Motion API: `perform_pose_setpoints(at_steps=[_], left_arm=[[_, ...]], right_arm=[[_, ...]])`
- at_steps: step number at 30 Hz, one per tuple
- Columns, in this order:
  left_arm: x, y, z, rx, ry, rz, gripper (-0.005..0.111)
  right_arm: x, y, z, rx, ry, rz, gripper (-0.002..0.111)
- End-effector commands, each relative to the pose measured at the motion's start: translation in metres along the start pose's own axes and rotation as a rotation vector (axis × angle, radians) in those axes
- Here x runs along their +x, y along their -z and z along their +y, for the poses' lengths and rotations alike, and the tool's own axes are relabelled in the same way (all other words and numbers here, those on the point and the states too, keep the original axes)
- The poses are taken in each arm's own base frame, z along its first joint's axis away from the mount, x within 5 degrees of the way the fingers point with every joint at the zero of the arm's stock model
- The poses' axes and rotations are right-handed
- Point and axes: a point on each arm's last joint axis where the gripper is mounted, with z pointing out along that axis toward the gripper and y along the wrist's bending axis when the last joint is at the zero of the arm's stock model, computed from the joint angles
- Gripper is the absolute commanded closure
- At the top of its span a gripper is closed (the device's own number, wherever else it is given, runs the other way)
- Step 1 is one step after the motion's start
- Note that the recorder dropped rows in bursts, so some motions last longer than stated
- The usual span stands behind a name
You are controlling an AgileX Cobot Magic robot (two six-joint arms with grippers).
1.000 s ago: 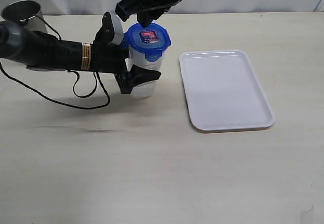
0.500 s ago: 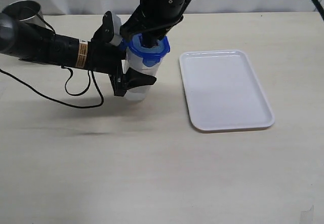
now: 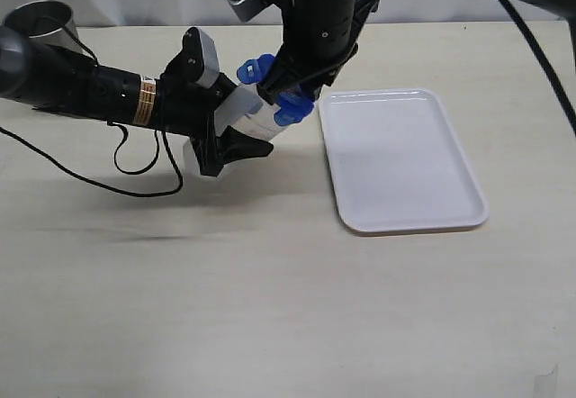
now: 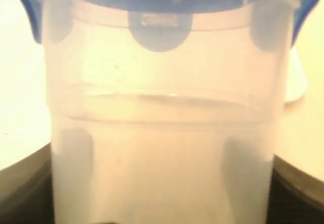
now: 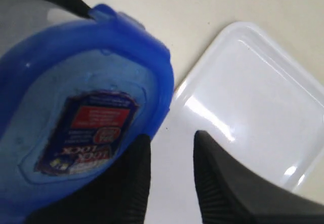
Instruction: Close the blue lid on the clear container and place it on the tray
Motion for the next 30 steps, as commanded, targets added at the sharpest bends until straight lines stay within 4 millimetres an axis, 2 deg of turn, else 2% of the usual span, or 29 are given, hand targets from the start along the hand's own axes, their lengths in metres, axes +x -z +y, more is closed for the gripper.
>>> perform_pose_setpoints(at_steps=[1,7,12,15,18,22,24,25,26,27,30], left_arm=[[-0.019,0.003,0.001,0.004,0.024,-0.123,0.107],[-0.01,-0.001,0.002,-0.006,0.045,-0.096,0.107],[-0.003,-0.004,0.002,-0.008,0.063,-0.086,0.107],[-0.003,-0.004,0.002,-0.008,0.063,-0.086,0.107],[-0.003,-0.004,0.002,-0.008,0.063,-0.086,0.107],[-0.004,-0.004,0.003,-0.011,0.061,-0.089,0.107],[-0.004,-0.004,0.003,-0.011,0.061,-0.089,0.107],[-0.004,-0.004,0.003,-0.011,0.061,-0.089,0.107],[-0.004,-0.004,0.003,-0.011,0.061,-0.089,0.107],[-0.004,-0.004,0.003,-0.011,0.061,-0.089,0.107],[-0.004,-0.004,0.003,-0.011,0.061,-0.089,0.107]], right_arm=[[0.002,-0.005,-0.001,-0.047,-0.032,0.012,0.079],[0.006,0.017,-0.014,-0.034,-0.059,-0.034,0.079],[0.018,0.044,-0.044,-0.09,-0.174,-0.1,0.079],[0.023,0.063,-0.06,-0.174,-0.261,-0.163,0.072],[0.02,0.088,-0.063,-0.261,-0.307,-0.25,0.065],[0.006,0.116,-0.039,-0.303,-0.306,-0.335,0.063],[-0.002,0.122,-0.022,-0.172,-0.274,-0.339,0.063],[-0.008,0.122,-0.006,-0.037,-0.218,-0.341,0.063],[-0.011,0.123,0.004,-0.025,-0.196,-0.345,0.063],[-0.016,0.117,0.021,-0.056,-0.168,-0.334,0.063],[-0.024,0.093,0.033,-0.077,-0.157,-0.281,0.063]])
